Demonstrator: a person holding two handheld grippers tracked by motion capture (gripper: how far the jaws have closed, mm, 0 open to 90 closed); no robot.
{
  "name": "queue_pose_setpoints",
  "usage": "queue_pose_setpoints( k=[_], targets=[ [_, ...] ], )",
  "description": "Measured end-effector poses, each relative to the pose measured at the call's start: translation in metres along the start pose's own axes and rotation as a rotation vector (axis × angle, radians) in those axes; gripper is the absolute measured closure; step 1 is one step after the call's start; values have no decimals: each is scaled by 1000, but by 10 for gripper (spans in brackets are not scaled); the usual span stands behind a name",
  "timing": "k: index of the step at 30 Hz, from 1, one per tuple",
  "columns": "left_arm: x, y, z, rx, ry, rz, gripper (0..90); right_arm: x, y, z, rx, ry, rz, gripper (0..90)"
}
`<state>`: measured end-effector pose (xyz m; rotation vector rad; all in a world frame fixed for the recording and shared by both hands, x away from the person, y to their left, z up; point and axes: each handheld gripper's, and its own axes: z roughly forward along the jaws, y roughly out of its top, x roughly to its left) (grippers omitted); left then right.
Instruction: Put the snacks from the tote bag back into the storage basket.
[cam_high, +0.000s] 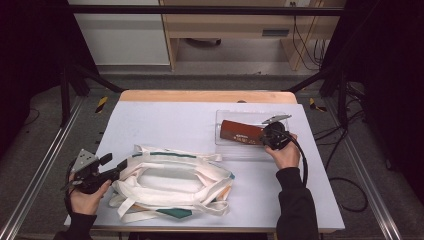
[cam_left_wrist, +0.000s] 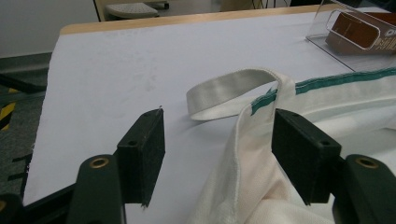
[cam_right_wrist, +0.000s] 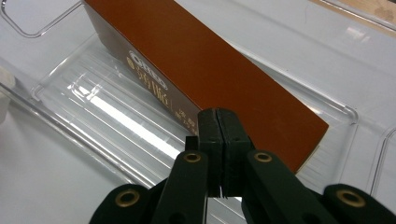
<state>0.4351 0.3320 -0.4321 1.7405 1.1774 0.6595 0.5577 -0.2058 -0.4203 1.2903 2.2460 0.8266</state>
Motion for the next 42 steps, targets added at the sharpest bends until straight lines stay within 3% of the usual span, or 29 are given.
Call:
queue_pose_setpoints(
  k=[21,42],
  targets=[
    [0,0,0,1,-4,1,347,-9,-2,4,-18,-77,41,879],
    [0,0,0,2,-7,1,345,-15,-4,4,-22,-104,48,856]
  ],
)
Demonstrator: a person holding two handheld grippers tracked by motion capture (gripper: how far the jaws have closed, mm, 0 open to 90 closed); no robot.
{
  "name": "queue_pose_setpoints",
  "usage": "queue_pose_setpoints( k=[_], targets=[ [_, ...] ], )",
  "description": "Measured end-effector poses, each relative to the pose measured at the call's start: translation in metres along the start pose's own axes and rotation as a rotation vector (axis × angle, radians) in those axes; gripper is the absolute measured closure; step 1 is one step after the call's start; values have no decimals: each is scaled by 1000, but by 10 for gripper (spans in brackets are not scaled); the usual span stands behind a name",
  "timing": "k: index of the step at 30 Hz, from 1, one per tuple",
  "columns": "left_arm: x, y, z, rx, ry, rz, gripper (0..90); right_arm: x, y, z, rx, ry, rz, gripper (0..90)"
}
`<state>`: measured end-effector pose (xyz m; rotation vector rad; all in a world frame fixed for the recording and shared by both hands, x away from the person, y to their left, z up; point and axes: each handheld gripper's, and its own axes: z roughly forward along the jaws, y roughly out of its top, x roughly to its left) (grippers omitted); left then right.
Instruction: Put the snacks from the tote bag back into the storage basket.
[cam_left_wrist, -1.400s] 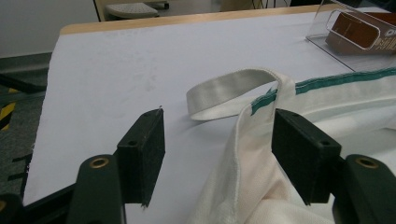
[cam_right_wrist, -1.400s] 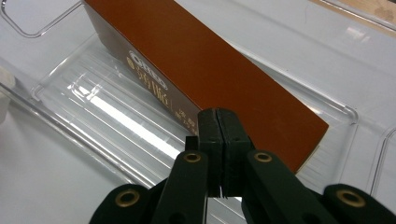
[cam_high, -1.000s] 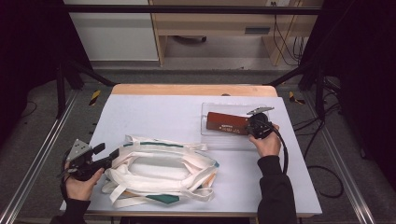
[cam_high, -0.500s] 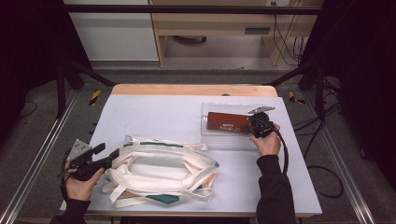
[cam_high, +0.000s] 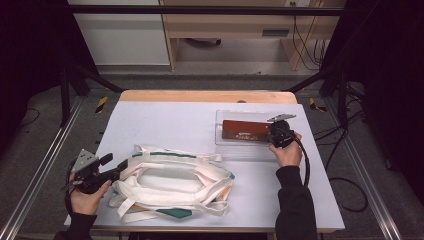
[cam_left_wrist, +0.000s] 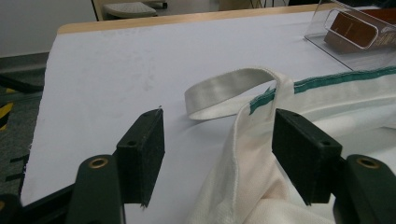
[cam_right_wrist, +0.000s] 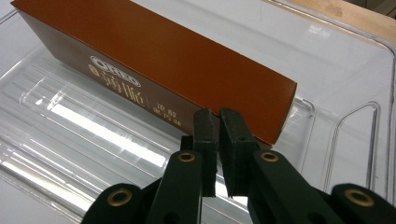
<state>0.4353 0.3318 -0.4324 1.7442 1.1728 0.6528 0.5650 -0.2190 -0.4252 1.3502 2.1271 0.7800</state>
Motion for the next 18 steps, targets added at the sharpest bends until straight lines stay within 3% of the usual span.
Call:
queue_pose_setpoints(
  k=[6,10,14,16,18],
  targets=[
    [0,1,-2,-8,-3,0,342,2,0,-9,-39,16,5,827],
    [0,1,-2,-10,-9,2,337,9,1,-30,-97,30,-3,771],
    [-2,2,-1,-10,-14,12,326,15,-3,-50,-176,50,38,686],
    [-2,2,-1,-8,-15,13,322,19,-7,-59,-189,42,32,617],
    [-2,2,-1,-6,-16,13,315,23,-14,-67,-241,37,37,559]
  ],
)
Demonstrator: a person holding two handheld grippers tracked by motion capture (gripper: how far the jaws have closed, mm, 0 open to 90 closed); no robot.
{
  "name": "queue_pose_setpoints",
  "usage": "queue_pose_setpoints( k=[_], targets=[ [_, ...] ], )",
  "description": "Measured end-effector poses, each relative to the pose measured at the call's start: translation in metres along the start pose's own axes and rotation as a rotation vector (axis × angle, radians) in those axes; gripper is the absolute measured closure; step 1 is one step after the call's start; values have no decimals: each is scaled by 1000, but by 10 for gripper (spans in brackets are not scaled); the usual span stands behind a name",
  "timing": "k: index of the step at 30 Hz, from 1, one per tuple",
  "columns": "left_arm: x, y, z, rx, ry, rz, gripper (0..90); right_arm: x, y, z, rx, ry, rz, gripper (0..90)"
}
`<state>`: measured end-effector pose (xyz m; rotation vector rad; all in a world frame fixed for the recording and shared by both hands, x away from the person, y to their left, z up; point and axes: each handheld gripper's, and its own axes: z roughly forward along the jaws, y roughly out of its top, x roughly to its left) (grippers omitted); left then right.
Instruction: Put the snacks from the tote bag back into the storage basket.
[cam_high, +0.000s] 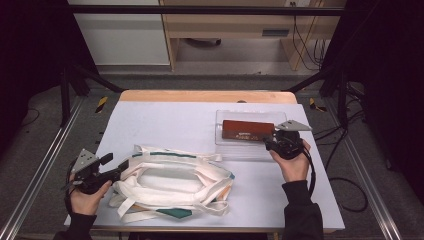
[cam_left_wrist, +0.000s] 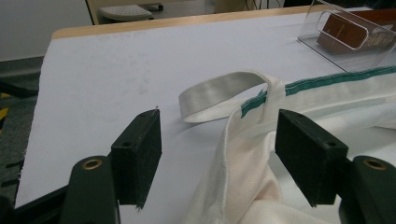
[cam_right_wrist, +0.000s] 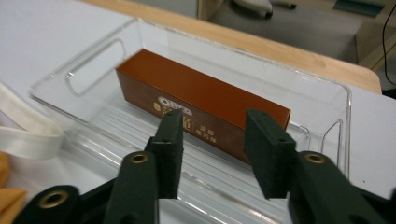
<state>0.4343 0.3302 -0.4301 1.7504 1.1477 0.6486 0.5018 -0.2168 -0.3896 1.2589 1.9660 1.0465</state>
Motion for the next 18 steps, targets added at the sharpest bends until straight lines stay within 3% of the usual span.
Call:
queue_pose_setpoints(
  k=[5,7,9,11,14,18],
  targets=[
    [0,0,0,-2,-3,3,288,6,-17,-21,-86,-1,31,353],
    [0,0,0,-3,-1,6,278,8,-26,-29,-114,-6,54,322],
    [0,0,0,-4,0,9,266,7,-31,-35,-98,-14,56,265],
    [1,-1,0,-5,-2,7,262,6,-38,-41,-115,-42,65,242],
    [1,0,0,-7,-5,9,253,3,-50,-50,-154,-33,107,204],
    [1,0,-2,-12,-9,12,237,3,-66,-56,-178,-24,117,169]
  ],
)
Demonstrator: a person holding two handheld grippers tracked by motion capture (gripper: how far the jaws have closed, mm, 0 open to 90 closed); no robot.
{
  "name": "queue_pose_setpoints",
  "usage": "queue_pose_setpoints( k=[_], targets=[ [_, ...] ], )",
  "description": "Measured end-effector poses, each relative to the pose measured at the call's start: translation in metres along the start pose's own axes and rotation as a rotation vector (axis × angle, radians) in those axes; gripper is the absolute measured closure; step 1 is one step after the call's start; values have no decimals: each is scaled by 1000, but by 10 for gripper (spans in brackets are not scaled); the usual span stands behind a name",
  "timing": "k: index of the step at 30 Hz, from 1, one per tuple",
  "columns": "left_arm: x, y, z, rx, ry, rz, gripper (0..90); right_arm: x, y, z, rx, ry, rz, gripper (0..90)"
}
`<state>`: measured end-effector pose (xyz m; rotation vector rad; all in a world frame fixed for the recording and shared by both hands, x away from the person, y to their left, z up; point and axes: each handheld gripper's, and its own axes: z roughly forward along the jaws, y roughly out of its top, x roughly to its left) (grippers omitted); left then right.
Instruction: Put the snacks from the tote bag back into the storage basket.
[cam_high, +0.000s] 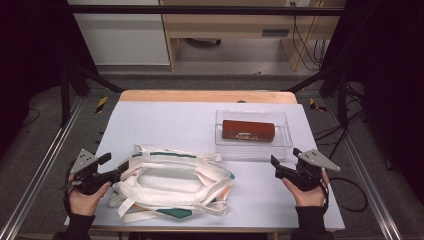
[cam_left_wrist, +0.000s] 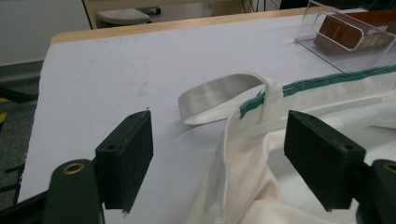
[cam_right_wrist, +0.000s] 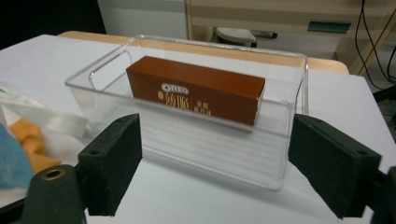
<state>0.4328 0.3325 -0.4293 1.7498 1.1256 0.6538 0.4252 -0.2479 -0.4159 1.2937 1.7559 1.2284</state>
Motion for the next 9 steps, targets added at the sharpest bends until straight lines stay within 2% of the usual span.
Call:
queue_pose_setpoints(
  k=[4,9],
  targets=[
    [2,-1,-1,-7,3,-3,226,-4,-17,-4,3,-8,5,155],
    [6,-1,-1,-6,3,3,220,-13,-28,-5,-2,-20,44,140]
  ],
)
